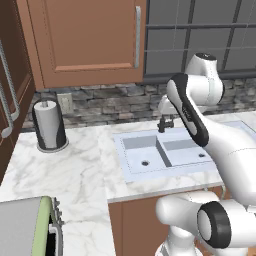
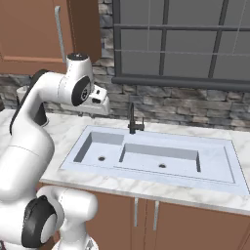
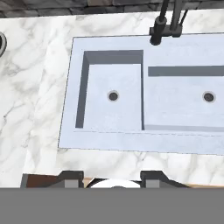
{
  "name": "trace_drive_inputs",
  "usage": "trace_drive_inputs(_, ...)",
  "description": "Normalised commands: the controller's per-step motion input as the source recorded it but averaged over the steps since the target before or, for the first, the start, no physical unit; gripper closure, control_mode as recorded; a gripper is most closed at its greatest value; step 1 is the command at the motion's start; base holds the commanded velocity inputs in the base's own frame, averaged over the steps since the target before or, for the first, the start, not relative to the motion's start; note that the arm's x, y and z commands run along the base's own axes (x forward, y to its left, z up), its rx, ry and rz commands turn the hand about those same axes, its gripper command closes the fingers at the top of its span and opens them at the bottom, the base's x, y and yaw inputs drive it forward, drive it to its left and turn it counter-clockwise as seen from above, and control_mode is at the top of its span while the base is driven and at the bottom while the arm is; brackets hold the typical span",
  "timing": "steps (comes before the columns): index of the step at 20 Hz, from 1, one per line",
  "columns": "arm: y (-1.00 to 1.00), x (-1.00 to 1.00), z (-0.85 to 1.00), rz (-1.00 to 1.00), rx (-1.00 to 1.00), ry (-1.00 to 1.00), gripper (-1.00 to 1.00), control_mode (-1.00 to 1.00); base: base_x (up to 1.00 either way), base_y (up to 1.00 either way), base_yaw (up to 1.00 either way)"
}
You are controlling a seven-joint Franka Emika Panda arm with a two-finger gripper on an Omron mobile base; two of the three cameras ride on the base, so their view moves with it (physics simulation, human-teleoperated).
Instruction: Navigate to the stand mixer.
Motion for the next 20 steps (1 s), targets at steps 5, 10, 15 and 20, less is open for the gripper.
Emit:
trace_drive_inputs(5,-0.06,-0.31,0.00,-0.01,0.00,-0.03,-1.00,-1.00,0.00,0.00,0.00)
trace_drive_inputs(10,-0.39,-0.69,0.00,-0.07,0.05,-0.07,-1.00,-1.00,0.00,0.00,0.00)
trace_drive_inputs(15,-0.30,-0.26,0.00,-0.04,0.05,-0.06,-1.00,-1.00,0.00,0.00,0.00)
trace_drive_inputs(20,0.00,0.00,0.00,0.00,0.00,0.00,-1.00,-1.00,0.00,0.00,0.00)
